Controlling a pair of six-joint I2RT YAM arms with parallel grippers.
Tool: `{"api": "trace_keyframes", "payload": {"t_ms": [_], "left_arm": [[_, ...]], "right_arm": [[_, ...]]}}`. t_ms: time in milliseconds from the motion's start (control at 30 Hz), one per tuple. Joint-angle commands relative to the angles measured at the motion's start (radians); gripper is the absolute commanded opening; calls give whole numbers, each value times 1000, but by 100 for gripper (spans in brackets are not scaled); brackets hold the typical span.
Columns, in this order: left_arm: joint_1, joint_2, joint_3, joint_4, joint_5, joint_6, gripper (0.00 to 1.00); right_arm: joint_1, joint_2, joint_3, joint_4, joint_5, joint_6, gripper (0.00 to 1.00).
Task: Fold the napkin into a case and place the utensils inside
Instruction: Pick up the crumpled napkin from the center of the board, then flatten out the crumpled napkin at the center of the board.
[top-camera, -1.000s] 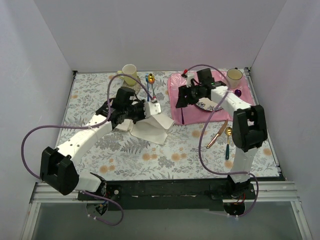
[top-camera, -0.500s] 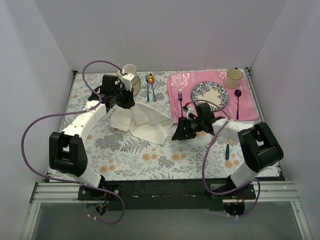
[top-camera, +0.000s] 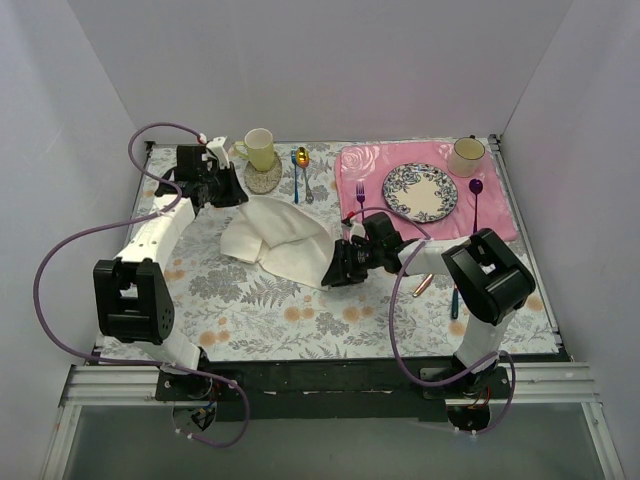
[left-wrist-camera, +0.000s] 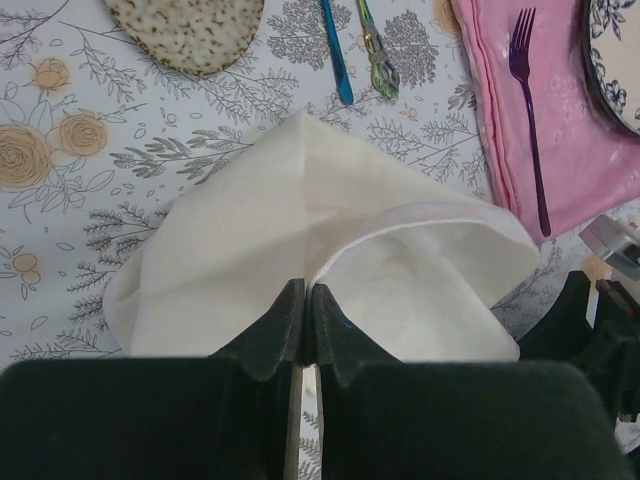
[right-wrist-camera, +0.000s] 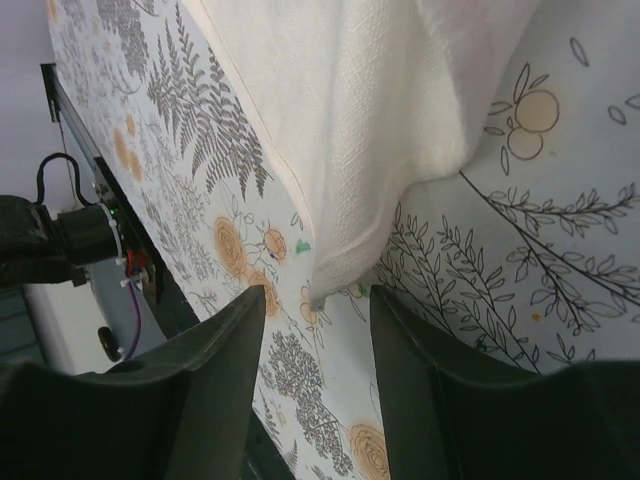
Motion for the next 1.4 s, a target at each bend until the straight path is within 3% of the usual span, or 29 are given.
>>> {"api": "trace_keyframes", "payload": {"t_ms": [0, 67, 100, 200, 333, 367, 467, 633, 733, 867, 1000, 1233, 1367], "left_arm": [[47, -35, 10, 24, 38, -58, 0], [66, -39, 7, 24, 55, -84, 0], [84, -40, 7, 19, 60, -91, 0], [142, -45, 28, -4, 78, -98, 0], [194, -72, 114, -40, 92, -54, 0], [201, -77, 138, -62, 84, -25, 0], [205, -100, 248, -155, 46, 84, 0], [213, -190, 365, -202, -146, 194, 0], [219, -274, 396, -139, -285, 254, 0], [222, -389, 389, -32, -408, 388, 0], [221, -469, 395, 13, -483, 411, 0], [222, -629, 421, -22, -554, 414, 0], [221, -721, 457, -80, -507, 442, 0]], "right_arm": [[15, 32, 39, 132, -1, 78, 48], [18, 43, 56, 137, -10, 75, 39], [16, 44, 64, 128, -16, 67, 22], [2, 21, 96, 48, -64, -17, 1], [-50, -43, 236, -180, -73, -256, 1], [-56, -52, 279, -246, -27, -411, 1], [-62, -82, 442, -474, 78, -651, 1], [-62, -92, 692, -764, 182, -942, 1], [-64, -92, 861, -857, 295, -1064, 1], [-62, -103, 1034, -906, 449, -1189, 1], [-30, -144, 1134, -926, 516, -1305, 1], [132, -322, 1079, -915, 661, -1489, 1], [258, -417, 1059, -895, 772, -1537, 1]]}}
